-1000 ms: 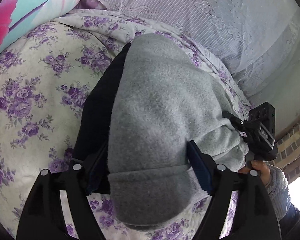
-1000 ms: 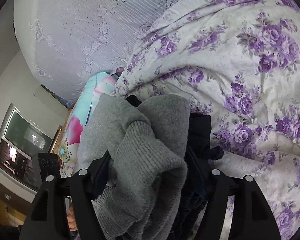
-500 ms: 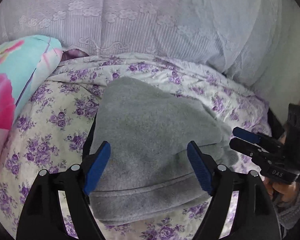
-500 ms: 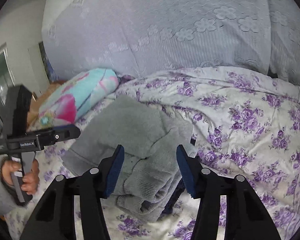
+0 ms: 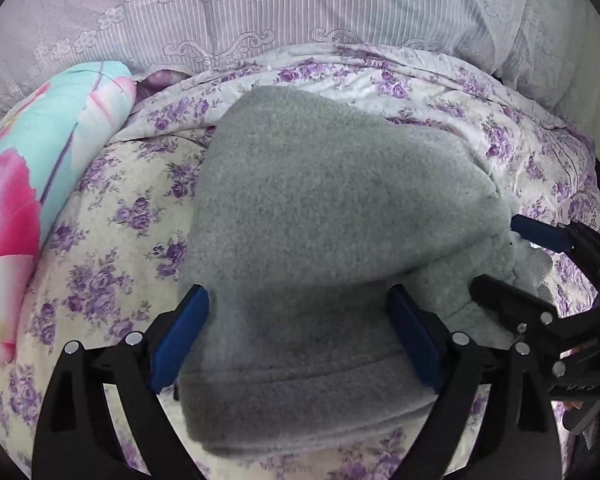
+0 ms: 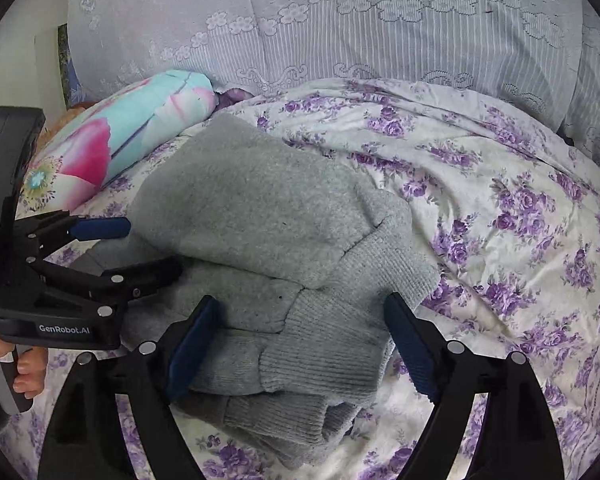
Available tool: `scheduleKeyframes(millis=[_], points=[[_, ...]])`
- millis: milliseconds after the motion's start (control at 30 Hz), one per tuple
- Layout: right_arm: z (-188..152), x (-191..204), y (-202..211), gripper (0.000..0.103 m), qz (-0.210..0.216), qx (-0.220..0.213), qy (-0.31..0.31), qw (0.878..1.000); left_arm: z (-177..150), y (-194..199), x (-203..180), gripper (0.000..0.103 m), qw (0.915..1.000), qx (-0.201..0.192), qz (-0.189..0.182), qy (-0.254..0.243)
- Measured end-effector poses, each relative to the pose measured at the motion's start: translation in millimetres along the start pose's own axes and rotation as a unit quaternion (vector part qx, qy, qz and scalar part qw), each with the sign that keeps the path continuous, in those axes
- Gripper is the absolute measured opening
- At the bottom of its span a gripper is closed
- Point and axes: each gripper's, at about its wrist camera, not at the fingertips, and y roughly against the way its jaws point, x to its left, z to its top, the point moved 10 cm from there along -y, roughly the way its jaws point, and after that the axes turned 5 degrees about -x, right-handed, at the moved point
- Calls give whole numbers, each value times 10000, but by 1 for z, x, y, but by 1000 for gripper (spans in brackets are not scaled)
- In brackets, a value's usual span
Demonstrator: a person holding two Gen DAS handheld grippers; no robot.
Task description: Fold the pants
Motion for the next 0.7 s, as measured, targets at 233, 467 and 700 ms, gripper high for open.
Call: scheduleKeyframes(millis=[233, 467, 700], points=[[-28, -9, 107, 100, -442, -57, -831, 9955, -4, 116, 9, 98, 9949, -534, 816, -241], [-69, 25, 213, 100, -857, -326, -824, 9924, -34, 222, -5, 98, 9929, -576, 1024, 202], [-84, 42, 287, 100, -708, -650, -1244, 9876, -67, 303, -17, 98, 9886, -747, 1266, 315]])
